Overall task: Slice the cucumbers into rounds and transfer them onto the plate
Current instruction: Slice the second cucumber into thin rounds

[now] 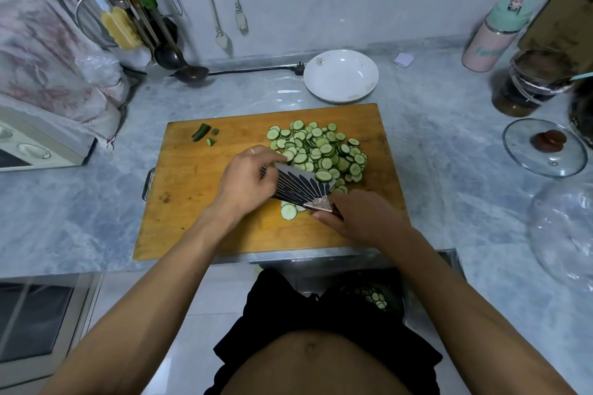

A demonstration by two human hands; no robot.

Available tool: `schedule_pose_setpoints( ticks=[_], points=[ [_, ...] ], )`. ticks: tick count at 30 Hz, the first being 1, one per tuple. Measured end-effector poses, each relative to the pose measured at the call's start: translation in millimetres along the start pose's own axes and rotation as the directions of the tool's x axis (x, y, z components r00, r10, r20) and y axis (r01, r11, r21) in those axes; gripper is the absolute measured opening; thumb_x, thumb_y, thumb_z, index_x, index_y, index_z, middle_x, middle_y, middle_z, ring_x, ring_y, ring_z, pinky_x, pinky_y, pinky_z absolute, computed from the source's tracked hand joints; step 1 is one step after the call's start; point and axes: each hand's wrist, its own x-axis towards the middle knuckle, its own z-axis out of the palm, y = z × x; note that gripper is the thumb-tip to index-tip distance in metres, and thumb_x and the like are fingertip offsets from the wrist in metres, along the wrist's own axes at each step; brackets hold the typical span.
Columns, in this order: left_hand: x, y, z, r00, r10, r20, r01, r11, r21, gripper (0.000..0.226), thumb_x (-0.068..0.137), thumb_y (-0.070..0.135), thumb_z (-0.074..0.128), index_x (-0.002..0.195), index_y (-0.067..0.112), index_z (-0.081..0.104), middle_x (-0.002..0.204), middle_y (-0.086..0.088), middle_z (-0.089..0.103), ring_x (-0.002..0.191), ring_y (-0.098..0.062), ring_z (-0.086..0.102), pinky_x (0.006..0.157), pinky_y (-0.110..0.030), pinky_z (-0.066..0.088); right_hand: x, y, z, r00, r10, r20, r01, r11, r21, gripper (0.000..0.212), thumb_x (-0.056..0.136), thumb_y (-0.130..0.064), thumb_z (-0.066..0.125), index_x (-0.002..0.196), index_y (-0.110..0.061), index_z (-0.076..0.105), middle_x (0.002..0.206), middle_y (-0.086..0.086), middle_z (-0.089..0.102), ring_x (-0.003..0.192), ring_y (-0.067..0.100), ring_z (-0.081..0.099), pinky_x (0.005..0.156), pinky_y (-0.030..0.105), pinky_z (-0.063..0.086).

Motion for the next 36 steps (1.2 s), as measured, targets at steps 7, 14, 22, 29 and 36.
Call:
schedule_pose_setpoints(
  ticks=[7,14,22,29,36],
  points=[
    [16.9,22.0,14.0,0.865,0.108,0.49,-0.144,0.989,0.037,0.04,0.083,0.006,0.046,0.112,0.017,0.071,0.117,-0.002,0.066,0.108,-0.019,0.059,0.093,-0.032,0.048,-1.0,-3.4,-2.0,0.996,-0.086,-0.001,0.086,0.992,-0.09,0.053,0.098,-0.062,0.037,0.107,-0.013,0.056,0.097,0.007,0.068,0.082,0.026,0.065,0.063,0.033,0.043],
    [29.1,13.6,27.8,0.916,-0.054,0.396,-0.004,0.99,0.143,0.043,0.091,0.002,0.046,0.132,0.009,0.059,0.137,-0.01,0.057,0.129,-0.027,0.049,0.105,-0.03,0.038,-6.0,-2.9,-1.9,0.997,-0.077,0.006,0.077,0.997,-0.025,0.051,0.097,-0.063,0.039,0.097,-0.014,0.055,0.08,0.0,0.056,0.073,0.022,0.058,0.059,0.033,0.042],
    [-20.0,9.0,-4.1,0.943,-0.084,-0.322,0.046,0.991,-0.124,0.032,0.083,-0.001,0.053,0.105,0.007,0.074,0.111,-0.004,0.069,0.107,-0.015,0.061,0.096,-0.026,0.047,-24.8,8.9,4.4,0.989,0.15,0.007,-0.123,0.778,0.616,0.052,0.099,-0.054,0.041,0.064,-0.017,0.051,0.057,-0.003,0.051,0.049,0.009,0.046,0.052,0.025,0.036],
    [-73.5,-44.7,19.7,0.858,-0.442,-0.261,0.439,0.895,-0.074,0.038,0.085,0.017,0.054,0.118,0.007,0.068,0.12,-0.01,0.064,0.115,-0.026,0.056,0.102,-0.032,0.043,-18.1,-18.6,12.8,0.893,0.134,0.43,-0.446,0.139,0.884,0.056,0.098,-0.062,0.037,0.082,-0.011,0.054,0.055,0.001,0.046,0.039,0.013,0.036,0.042,0.022,0.031],
    [-72.8,-65.0,38.6,0.819,-0.561,-0.116,0.57,0.819,0.065,0.054,0.091,0.024,0.062,0.141,0.012,0.048,0.137,-0.015,0.053,0.126,-0.034,0.045,0.104,-0.04,0.04,-7.3,-21.8,22.8,0.886,0.128,0.446,-0.462,0.154,0.873,0.059,0.096,-0.065,0.037,0.08,-0.011,0.053,0.055,0.0,0.045,0.04,0.013,0.037,0.043,0.024,0.031]
  ],
)
